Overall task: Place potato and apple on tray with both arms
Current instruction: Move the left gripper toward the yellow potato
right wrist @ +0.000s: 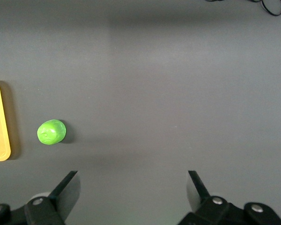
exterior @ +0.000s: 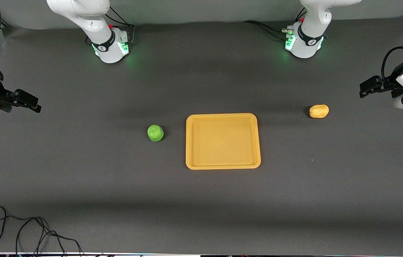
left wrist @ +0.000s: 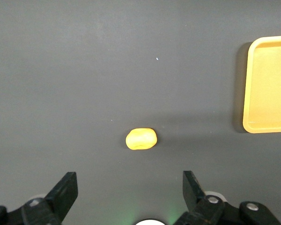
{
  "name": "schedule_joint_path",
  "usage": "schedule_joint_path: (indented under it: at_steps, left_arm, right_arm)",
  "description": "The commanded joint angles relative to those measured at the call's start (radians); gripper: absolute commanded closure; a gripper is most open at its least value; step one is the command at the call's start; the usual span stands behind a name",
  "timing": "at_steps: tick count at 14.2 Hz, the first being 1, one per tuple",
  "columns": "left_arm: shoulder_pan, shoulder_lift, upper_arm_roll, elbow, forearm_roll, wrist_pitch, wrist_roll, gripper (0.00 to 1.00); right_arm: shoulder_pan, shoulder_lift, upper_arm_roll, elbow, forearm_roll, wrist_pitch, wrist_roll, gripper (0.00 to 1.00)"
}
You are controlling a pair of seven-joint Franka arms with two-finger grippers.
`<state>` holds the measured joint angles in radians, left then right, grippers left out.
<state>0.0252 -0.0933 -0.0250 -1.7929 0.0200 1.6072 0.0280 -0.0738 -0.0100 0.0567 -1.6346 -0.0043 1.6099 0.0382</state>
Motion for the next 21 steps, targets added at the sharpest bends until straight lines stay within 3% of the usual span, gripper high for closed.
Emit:
schedule_joint_path:
  at_steps: [1, 10, 12, 17, 21]
  left_arm:
    - [0.002, -0.003, 0.002, 0.017, -0.006, -0.018, 0.009, 0.00]
    - [0.002, 0.001, 0.002, -0.008, -0.006, -0.001, 0.009, 0.01]
    - [0.004, -0.011, 0.003, -0.103, -0.006, 0.066, 0.010, 0.03]
    - [0.004, -0.011, 0.002, -0.440, -0.006, 0.350, 0.023, 0.08]
    - [0.060, 0.026, 0.003, -0.615, -0.031, 0.529, -0.019, 0.05]
  right_arm:
    - [-0.001, 0.008, -0.005, 0.021, 0.017, -0.018, -0.008, 0.00]
    - [-0.001, 0.022, -0.005, 0.024, 0.044, -0.015, -0.009, 0.00]
    - [0.002, 0.027, -0.005, 0.024, 0.047, -0.010, -0.009, 0.00]
    - [0.012, 0.027, 0.009, 0.018, 0.047, 0.001, -0.009, 0.00]
    - [0.136, 0.027, 0.009, -0.027, 0.049, 0.056, 0.098, 0.00]
